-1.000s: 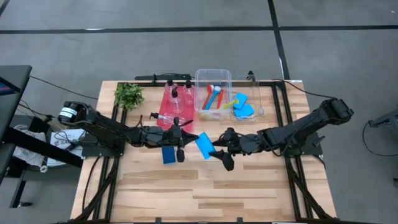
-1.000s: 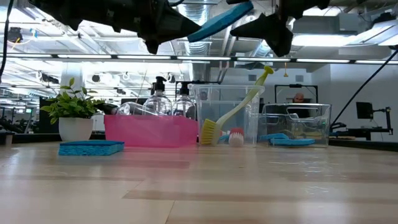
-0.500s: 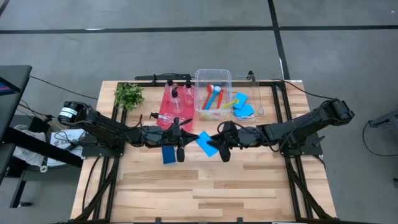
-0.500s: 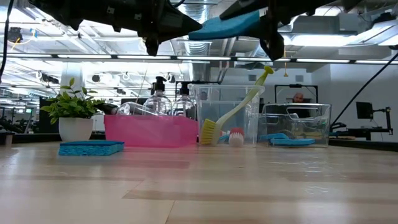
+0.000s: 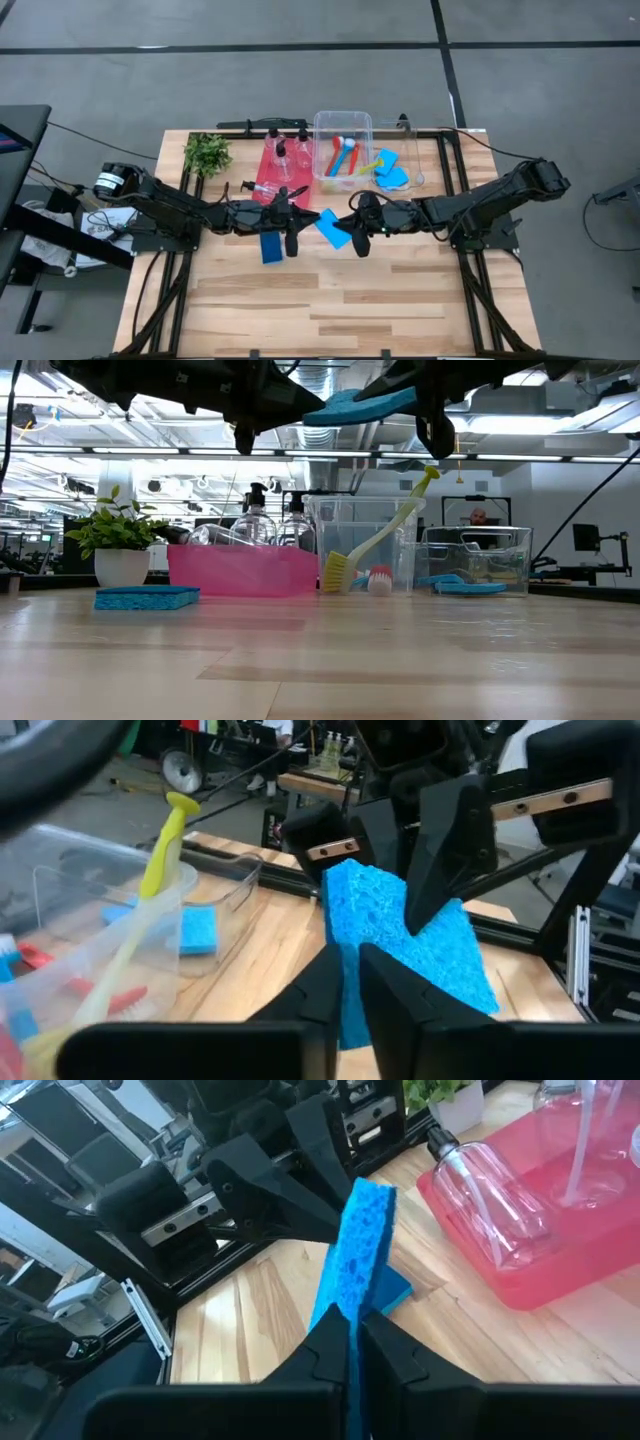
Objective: Pick & Place Kitchen Sink Supplies
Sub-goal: Put the bottom left blue sponge wipe into the transparent bin
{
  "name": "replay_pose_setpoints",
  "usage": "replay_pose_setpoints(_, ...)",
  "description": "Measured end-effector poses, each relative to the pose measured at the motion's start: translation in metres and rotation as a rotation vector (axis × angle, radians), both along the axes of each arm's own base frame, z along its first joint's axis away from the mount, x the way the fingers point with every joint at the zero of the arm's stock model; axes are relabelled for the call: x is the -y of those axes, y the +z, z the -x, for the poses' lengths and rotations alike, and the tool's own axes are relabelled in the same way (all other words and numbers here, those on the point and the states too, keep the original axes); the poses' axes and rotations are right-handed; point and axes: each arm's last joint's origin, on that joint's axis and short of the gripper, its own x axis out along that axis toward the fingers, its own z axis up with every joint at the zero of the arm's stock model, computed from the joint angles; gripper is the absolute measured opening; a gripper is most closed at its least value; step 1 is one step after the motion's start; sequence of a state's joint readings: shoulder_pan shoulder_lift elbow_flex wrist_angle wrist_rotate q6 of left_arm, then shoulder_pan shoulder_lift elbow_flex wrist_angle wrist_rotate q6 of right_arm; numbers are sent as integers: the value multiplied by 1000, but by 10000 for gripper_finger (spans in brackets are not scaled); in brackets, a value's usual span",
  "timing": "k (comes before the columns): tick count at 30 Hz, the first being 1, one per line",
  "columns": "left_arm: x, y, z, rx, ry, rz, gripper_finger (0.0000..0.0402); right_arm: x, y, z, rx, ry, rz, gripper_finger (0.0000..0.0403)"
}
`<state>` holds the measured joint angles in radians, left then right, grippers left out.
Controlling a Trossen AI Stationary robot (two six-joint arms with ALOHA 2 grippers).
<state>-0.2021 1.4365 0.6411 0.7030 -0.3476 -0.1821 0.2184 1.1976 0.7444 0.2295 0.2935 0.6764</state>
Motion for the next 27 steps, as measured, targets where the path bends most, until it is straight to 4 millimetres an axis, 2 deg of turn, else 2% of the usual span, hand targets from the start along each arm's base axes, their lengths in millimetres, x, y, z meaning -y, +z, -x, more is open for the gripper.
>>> replay_pose_setpoints(9,-5,35,22,61,-3,-107,121,-1,-3,1,-30,16,6,2)
replay_pose_setpoints(12,-7,41,33,11,0,-121,143,1,0,6,-44,11,12,2)
replay_pose_setpoints(19,5,25,58,-274,-16,-157,155,16,22,36,-31,-65,73,1)
replay_pose_setpoints(27,33,-5,67,-469,-72,-108,146,43,42,95,-60,-374,185,0)
